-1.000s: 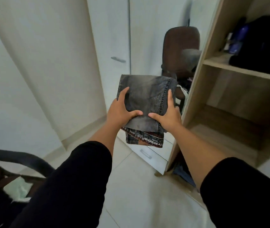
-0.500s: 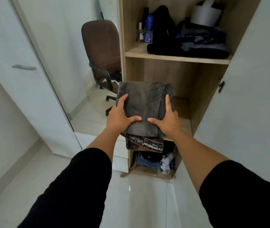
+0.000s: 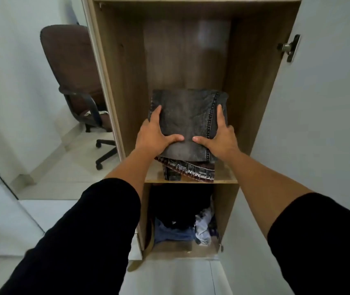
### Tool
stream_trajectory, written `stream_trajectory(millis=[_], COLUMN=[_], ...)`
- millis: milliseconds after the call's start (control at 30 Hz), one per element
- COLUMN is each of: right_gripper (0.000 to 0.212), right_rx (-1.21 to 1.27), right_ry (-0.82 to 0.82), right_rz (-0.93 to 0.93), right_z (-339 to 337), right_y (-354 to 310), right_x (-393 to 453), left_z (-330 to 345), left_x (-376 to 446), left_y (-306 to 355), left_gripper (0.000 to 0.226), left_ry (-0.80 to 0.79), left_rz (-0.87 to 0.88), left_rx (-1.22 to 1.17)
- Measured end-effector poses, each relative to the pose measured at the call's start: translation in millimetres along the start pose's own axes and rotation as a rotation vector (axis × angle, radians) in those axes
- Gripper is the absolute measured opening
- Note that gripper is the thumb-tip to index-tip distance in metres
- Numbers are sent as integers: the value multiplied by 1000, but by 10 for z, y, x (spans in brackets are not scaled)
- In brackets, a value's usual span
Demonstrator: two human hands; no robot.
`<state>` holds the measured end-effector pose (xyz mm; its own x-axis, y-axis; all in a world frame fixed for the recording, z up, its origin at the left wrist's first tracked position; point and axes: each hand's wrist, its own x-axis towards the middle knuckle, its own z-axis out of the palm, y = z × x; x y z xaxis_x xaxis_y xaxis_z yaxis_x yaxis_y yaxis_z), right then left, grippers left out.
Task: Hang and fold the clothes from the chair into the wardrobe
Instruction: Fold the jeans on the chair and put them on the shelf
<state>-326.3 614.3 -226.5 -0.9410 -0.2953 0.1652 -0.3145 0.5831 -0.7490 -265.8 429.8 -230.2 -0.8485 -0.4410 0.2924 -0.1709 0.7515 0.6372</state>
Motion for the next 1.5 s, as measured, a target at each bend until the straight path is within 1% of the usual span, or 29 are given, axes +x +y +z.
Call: stream_trajectory(millis=[200, 367, 500, 667, 767, 900, 967, 1033, 1100, 1167, 1267, 1300, 1367, 1433, 1500], right_gripper=[116, 116, 116, 113, 110, 100, 97, 91, 85, 81, 78, 78, 76, 70, 62], right_rx=[-5, -25, -23, -73, -105, -142, -224, -411, -537, -572, -557, -547, -522, -521, -583], right_ry=[137, 207, 168, 125, 72, -9, -28, -39, -59, -105, -161, -169, -158, -82, -27], right_rz=[-158, -241, -207, -152, -108, -57, -33, -19, -31, -32, -5, 2, -6, -24, 1], right_z=[408, 718, 950, 1221, 1449, 1719, 1767, 1795, 1839, 1894, 1935, 1943, 1962, 1978, 1979], right_y=[554, 861, 980, 1136, 1351, 1669, 1748, 1764, 1771, 1791, 1814, 1814, 1830, 1826, 1768], right_x=[327, 658, 1129, 2006, 2485, 3050, 3310, 3518, 3675, 3826, 3978, 4007, 4007, 3920, 3773], left_z=[604, 997, 1213, 1616, 1954, 2349, 2439, 2469, 2508, 2543, 2537, 2547, 2606, 2671, 2686], left_x=[234, 453, 901, 1657, 2049, 2554, 2796, 2995, 3136, 3274, 3388, 3410, 3377, 3272, 3151], left_y=[-416, -712, -891, -1117, -1323, -1579, -1627, -1654, -1681, -1703, -1705, -1718, -1726, -1676, -1611], left_gripper=[120, 118, 121, 120, 118, 122, 122, 123, 119, 116, 114, 113, 114, 109, 89], left_ry=[136, 205, 178, 155, 97, 8, -35, -73, -66, -65, -175, -183, -107, 8, 20], left_rz=[136, 187, 149, 40, -22, -85, -114, -132, -104, -52, -95, -107, -107, -72, -42], left_rx=[-19, -52, -54, -35, -10, -82, -32, 84, 242, 348, 259, 242, 316, 408, 412])
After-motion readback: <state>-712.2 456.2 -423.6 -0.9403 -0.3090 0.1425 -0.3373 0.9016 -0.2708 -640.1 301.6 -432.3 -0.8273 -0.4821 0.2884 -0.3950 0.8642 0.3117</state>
